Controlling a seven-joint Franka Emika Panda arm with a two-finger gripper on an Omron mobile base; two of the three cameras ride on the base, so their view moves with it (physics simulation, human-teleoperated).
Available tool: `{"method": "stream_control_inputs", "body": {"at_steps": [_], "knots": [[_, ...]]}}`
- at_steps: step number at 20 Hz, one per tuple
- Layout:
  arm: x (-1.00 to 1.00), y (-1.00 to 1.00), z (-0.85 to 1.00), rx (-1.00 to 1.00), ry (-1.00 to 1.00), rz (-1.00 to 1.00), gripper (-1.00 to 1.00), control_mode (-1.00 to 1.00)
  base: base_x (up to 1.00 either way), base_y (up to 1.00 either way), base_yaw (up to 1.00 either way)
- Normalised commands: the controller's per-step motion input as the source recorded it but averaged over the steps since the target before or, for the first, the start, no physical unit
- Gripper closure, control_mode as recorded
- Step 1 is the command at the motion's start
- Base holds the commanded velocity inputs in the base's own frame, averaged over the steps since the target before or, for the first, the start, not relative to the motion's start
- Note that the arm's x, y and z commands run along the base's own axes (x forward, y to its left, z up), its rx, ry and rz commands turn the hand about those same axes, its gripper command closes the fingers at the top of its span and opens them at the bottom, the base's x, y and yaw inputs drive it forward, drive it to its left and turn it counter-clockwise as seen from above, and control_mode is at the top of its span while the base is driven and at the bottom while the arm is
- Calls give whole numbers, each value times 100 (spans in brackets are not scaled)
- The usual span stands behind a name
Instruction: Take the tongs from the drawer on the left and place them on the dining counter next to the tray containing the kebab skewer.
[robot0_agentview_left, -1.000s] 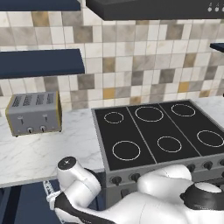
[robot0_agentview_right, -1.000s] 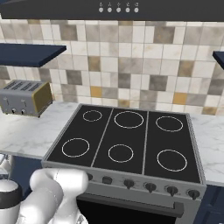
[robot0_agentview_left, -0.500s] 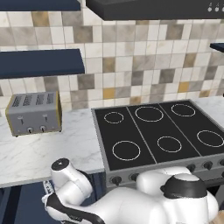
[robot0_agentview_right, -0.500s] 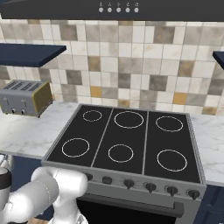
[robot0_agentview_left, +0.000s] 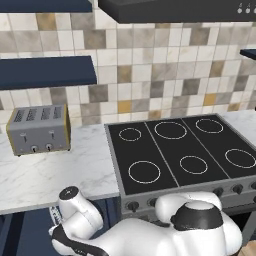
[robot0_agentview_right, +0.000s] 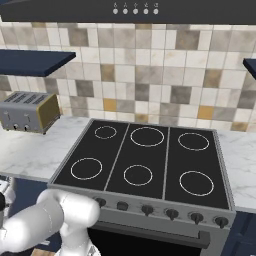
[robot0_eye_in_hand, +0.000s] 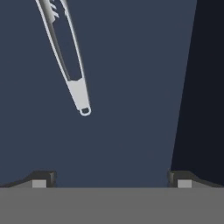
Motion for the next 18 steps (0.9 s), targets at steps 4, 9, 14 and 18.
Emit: {"method": "stream_control_inputs", "body": {"at_steps": [4, 9, 14, 18], "knots": [[6, 7, -21, 0, 0, 0, -100, -100, 0, 0, 0], [8, 10, -19, 0, 0, 0, -100, -100, 0, 0, 0], [15, 9, -25, 0, 0, 0, -100, -100, 0, 0, 0], [18, 14, -28, 0, 0, 0, -100, -100, 0, 0, 0]]}}
